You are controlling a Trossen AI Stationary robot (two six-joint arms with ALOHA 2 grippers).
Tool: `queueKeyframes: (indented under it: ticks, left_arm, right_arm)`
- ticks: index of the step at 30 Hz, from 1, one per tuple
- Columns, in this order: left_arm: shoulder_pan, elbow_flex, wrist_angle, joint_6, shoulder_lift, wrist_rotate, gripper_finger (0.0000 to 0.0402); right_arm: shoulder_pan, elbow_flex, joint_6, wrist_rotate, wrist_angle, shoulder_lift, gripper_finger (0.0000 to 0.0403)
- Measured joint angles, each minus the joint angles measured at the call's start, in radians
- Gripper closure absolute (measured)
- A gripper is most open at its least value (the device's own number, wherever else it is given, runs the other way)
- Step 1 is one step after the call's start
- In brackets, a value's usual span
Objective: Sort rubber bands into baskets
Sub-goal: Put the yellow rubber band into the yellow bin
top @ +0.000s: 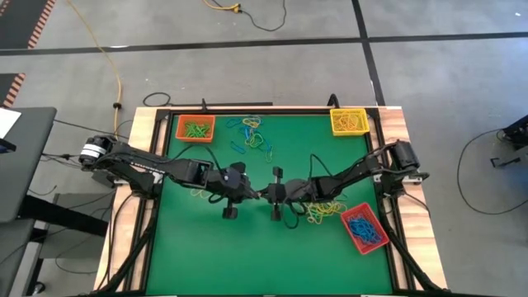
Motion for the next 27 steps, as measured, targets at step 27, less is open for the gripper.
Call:
queueKeyframes:
  ticks: [27]
  left_arm:
    - [-0.073,-0.257,0.205,-0.134,-0.001,-0.069,0.0205]
  right_arm:
    - [-0.116,0.000,0.173,0.294,-0.884,-0.436,0.0390]
